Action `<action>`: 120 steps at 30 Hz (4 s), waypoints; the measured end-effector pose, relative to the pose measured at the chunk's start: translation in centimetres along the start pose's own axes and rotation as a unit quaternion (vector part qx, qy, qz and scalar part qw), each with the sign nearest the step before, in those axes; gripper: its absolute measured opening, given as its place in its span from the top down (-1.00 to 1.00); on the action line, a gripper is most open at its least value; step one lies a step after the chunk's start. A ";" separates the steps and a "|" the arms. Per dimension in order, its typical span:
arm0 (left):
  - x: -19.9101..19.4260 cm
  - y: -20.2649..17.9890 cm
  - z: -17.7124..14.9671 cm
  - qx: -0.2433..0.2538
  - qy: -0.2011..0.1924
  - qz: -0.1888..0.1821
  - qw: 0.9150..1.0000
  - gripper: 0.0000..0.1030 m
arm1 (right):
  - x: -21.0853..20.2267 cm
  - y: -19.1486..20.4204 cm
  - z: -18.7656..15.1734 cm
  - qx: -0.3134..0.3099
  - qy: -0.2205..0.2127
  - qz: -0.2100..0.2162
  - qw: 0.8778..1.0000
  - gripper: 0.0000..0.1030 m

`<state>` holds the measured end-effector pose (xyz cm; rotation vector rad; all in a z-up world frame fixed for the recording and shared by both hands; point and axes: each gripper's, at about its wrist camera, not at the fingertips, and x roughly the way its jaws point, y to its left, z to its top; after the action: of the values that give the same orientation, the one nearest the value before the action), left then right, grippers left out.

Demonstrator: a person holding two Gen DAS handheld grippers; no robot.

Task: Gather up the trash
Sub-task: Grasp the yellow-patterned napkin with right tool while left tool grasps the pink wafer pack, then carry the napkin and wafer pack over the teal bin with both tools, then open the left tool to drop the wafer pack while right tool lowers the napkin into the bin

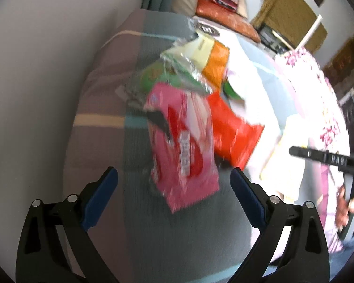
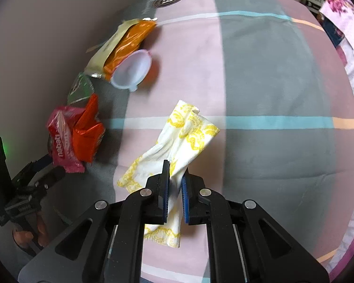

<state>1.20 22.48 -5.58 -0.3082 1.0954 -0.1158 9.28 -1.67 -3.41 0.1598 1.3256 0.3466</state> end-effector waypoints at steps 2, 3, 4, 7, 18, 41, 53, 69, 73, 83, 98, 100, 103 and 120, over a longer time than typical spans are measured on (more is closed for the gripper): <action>0.4 -0.3 0.7 -0.009 -0.005 -0.014 1.000 -0.86 | -0.3 -0.6 0.1 0.005 -0.003 0.001 1.000 0.83; 0.6 -0.5 0.9 -0.010 -0.010 -0.010 1.000 -0.86 | -0.4 -1.7 -0.1 0.006 -0.004 0.001 1.000 0.83; 0.8 -0.6 1.3 -0.010 -0.012 -0.004 1.000 -0.76 | -0.5 -2.6 -0.1 0.008 -0.006 -0.003 1.000 0.83; 1.9 -1.4 1.6 0.002 0.001 0.008 1.000 0.00 | -0.5 -3.4 0.0 0.016 -0.007 -0.017 1.000 0.76; -0.7 -5.0 0.1 0.040 -0.012 0.020 0.999 0.36 | -2.4 -4.7 -0.4 -0.006 -0.053 -0.017 0.998 0.83; 5.0 -25.2 1.5 0.187 0.031 -0.084 0.978 0.36 | -10.5 -19.3 -2.4 0.122 -0.154 -0.011 0.980 0.84; 10.4 -38.2 1.3 0.275 0.068 -0.114 0.952 0.35 | -14.8 -29.9 -4.1 0.203 -0.211 -0.043 0.955 0.83; 15.2 -48.9 -0.3 0.346 0.107 -0.124 0.924 0.34 | -16.3 -39.3 -6.9 0.262 -0.220 -0.069 0.937 0.83; 15.7 -49.9 -0.2 0.349 0.106 -0.122 0.923 0.15 | -16.1 -40.0 -7.0 0.264 -0.217 -0.074 0.937 0.83; 16.2 -49.5 0.3 0.336 0.093 -0.105 0.931 -0.65 | -15.3 -40.9 -6.9 0.272 -0.209 -0.074 0.937 0.83; 15.8 -45.5 0.6 0.291 0.111 -0.096 0.945 -0.78 | -13.7 -39.1 -5.9 0.274 -0.173 -0.079 0.943 -0.15; 15.5 -44.9 0.8 0.286 0.109 -0.097 0.947 -0.78 | -13.5 -38.8 -5.9 0.274 -0.166 -0.078 0.944 -0.20; 15.1 -44.1 0.9 0.280 0.106 -0.097 0.949 -0.79 | -13.5 -38.2 -5.8 0.271 -0.164 -0.082 0.945 -0.29; 11.2 -36.5 2.1 0.209 0.078 -0.106 0.969 -0.79 | -13.3 -30.6 -3.6 0.211 -0.147 -0.078 0.963 -0.55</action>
<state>10.36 -14.60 -3.23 -0.0345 1.1601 -0.5610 7.92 -35.12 -1.54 0.4451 1.0934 -0.0974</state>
